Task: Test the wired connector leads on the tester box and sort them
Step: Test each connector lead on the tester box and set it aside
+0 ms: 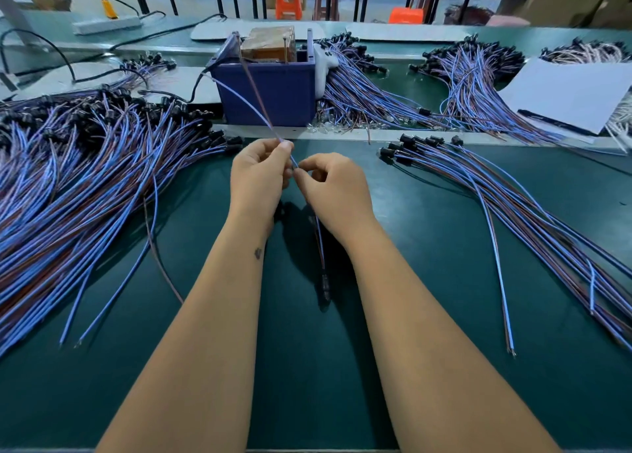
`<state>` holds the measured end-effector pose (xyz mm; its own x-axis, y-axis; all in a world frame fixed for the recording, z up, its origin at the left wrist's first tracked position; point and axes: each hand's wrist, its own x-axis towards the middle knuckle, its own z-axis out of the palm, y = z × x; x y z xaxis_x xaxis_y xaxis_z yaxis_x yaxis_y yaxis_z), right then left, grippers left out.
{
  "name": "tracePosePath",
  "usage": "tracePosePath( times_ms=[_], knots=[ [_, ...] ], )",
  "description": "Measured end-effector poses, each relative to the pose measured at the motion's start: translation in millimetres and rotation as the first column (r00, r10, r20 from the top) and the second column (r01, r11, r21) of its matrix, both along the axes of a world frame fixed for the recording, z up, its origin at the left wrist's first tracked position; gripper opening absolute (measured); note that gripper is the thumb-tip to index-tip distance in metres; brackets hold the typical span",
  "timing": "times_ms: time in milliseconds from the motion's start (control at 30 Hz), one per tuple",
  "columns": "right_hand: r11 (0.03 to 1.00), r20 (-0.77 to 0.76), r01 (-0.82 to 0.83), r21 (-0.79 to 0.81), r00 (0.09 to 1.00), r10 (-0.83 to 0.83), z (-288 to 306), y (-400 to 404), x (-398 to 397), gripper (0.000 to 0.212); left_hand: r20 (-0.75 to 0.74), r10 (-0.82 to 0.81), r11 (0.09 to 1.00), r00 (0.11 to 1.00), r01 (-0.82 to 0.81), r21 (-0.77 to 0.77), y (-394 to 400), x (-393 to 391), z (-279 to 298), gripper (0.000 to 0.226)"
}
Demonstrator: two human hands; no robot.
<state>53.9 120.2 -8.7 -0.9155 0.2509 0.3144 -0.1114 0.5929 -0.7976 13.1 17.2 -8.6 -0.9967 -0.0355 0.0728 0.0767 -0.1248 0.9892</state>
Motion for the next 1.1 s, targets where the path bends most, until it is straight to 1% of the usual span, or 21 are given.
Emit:
tracePosePath(
  times_ms=[67, 133, 200, 233, 300, 333, 367, 400, 433, 500, 533, 567, 600, 667, 733, 767, 833, 900, 1000, 1033, 1100],
  knots=[
    [0.993, 0.03, 0.015, 0.116, 0.999, -0.019, 1.3, 1.1, 0.3, 0.015, -0.02, 0.045, 0.997, 0.999, -0.043, 0.071, -2.3, 0.4, 2.0, 0.014],
    [0.989, 0.061, 0.004, 0.151, 0.998, -0.013, 4.7, 2.4, 1.5, 0.017, -0.025, 0.074, 0.985, 0.997, -0.07, 0.159, -4.8, 1.1, 6.2, 0.017],
    [0.98, 0.092, 0.023, 0.199, 0.995, -0.042, 8.0, 2.6, 3.2, 0.017, 0.005, 0.062, 0.944, 0.998, -0.06, 0.326, -6.9, 2.8, 11.8, 0.018],
    [0.97, 0.095, 0.054, 0.237, 0.992, -0.078, 9.3, 1.9, 4.4, 0.017, 0.025, 0.027, 0.903, 0.999, -0.035, 0.428, -7.9, 3.8, 14.4, 0.018],
    [0.95, 0.033, 0.147, 0.274, 0.986, -0.162, 10.8, 0.6, 6.5, 0.016, 0.046, -0.067, 0.827, 0.997, 0.029, 0.561, -10.0, 5.7, 18.1, 0.024],
    [0.948, -0.033, 0.195, 0.25, 0.981, -0.193, 11.6, 0.0, 7.2, 0.015, 0.048, -0.11, 0.811, 0.993, 0.062, 0.582, -10.6, 6.0, 18.9, 0.029],
    [0.956, -0.109, 0.229, 0.184, 0.971, -0.212, 12.9, -0.6, 8.2, 0.015, 0.053, -0.15, 0.808, 0.987, 0.091, 0.582, -10.7, 6.2, 19.0, 0.034],
    [0.969, -0.181, 0.237, 0.076, 0.958, -0.22, 14.5, -0.9, 8.5, 0.016, 0.072, -0.181, 0.827, 0.981, 0.112, 0.551, -9.9, 5.6, 18.7, 0.036],
    [0.974, -0.241, 0.217, -0.069, 0.943, -0.228, 15.9, -0.4, 8.4, 0.018, 0.102, -0.199, 0.867, 0.975, 0.127, 0.482, -8.2, 5.3, 17.3, 0.037],
    [0.926, -0.309, 0.159, -0.343, 0.912, -0.27, 17.9, 2.1, 8.0, 0.015, 0.139, -0.192, 0.962, 0.971, 0.158, 0.224, -2.2, 5.9, 11.5, 0.037],
    [0.894, -0.319, 0.152, -0.422, 0.898, -0.303, 17.6, 4.0, 7.4, 0.012, 0.121, -0.184, 0.982, 0.976, 0.177, 0.064, 1.5, 7.4, 7.6, 0.036],
    [0.878, -0.315, 0.172, -0.447, 0.888, -0.335, 16.9, 5.6, 7.0, 0.009, 0.076, -0.185, 0.977, 0.98, 0.191, -0.091, 5.5, 9.4, 4.0, 0.035],
    [0.875, -0.304, 0.21, -0.436, 0.881, -0.363, 15.5, 7.8, 5.7, 0.009, 0.02, -0.195, 0.949, 0.981, 0.194, -0.25, 9.7, 11.3, 1.0, 0.034],
    [0.871, -0.257, 0.281, -0.404, 0.879, -0.403, 11.3, 13.4, 2.7, 0.015, -0.076, -0.232, 0.833, 0.97, 0.158, -0.53, 17.1, 15.3, -2.5, 0.03],
    [0.843, -0.196, 0.309, -0.44, 0.883, -0.427, 8.5, 19.1, -1.0, 0.021, -0.109, -0.281, 0.728, 0.954, 0.137, -0.672, 22.7, 20.0, -3.8, 0.023],
    [0.826, -0.168, 0.323, -0.461, 0.883, -0.439, 7.4, 21.9, -2.8, 0.024, -0.115, -0.311, 0.711, 0.943, 0.15, -0.687, 25.4, 22.6, -4.6, 0.018],
    [0.798, -0.12, 0.341, -0.496, 0.884, -0.452, 5.2, 25.5, -5.1, 0.026, -0.133, -0.374, 0.746, 0.918, 0.212, -0.632, 30.8, 28.6, -4.4, 0.003],
    [0.78, -0.077, 0.361, -0.512, 0.884, -0.46, 1.8, 29.0, -4.9, 0.027, -0.168, -0.452, 0.775, 0.876, 0.293, -0.56, 32.9, 33.6, -3.4, 0.012],
    [0.752, -0.029, 0.385, -0.535, 0.881, -0.471, -4.0, 36.2, -2.8, 0.028, -0.189, -0.602, 0.719, 0.776, 0.423, -0.551, 28.4, 34.8, -1.2, 0.026],
    [0.749, -0.02, 0.376, -0.546, 0.888, -0.46, -4.8, 38.5, -1.4, 0.027, -0.177, -0.629, 0.702, 0.757, 0.456, -0.547, 26.8, 33.9, -1.4, 0.034],
    [0.764, -0.018, 0.328, -0.556, 0.914, -0.405, -4.7, 42.7, 2.0, 0.025, -0.15, -0.642, 0.687, 0.752, 0.478, -0.547, 25.4, 33.5, -1.5, 0.05]
  ],
)
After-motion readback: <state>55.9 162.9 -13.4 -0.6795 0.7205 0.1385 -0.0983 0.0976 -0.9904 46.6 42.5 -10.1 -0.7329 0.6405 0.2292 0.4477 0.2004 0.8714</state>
